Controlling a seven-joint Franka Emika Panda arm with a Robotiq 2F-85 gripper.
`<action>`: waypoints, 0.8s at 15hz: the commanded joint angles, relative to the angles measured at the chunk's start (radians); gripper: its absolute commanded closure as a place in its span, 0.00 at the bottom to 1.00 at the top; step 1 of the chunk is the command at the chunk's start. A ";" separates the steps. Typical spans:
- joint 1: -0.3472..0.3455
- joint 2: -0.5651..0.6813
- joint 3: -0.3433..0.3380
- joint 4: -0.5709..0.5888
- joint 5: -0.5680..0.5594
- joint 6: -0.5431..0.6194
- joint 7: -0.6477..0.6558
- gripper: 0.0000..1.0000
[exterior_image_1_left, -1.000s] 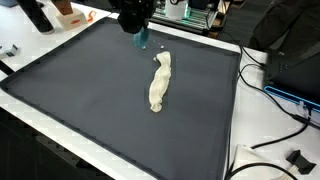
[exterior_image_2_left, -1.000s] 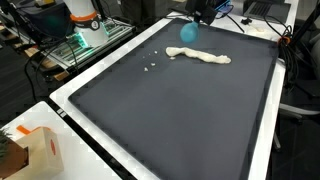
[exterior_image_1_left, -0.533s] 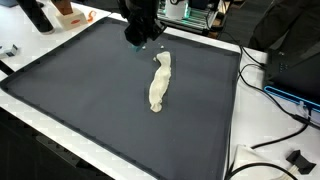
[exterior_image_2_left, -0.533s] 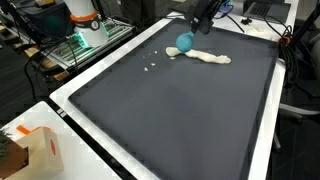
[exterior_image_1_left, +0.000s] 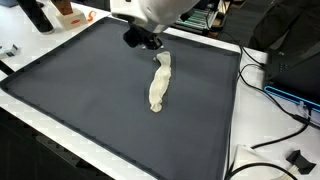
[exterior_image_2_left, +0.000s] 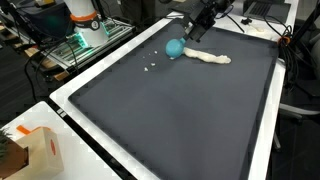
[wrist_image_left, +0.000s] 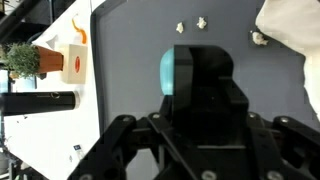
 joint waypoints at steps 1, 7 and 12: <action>0.022 0.076 -0.018 0.083 -0.029 -0.082 0.026 0.75; 0.026 0.152 -0.024 0.149 -0.032 -0.107 0.003 0.75; 0.042 0.203 -0.027 0.200 -0.049 -0.103 -0.019 0.75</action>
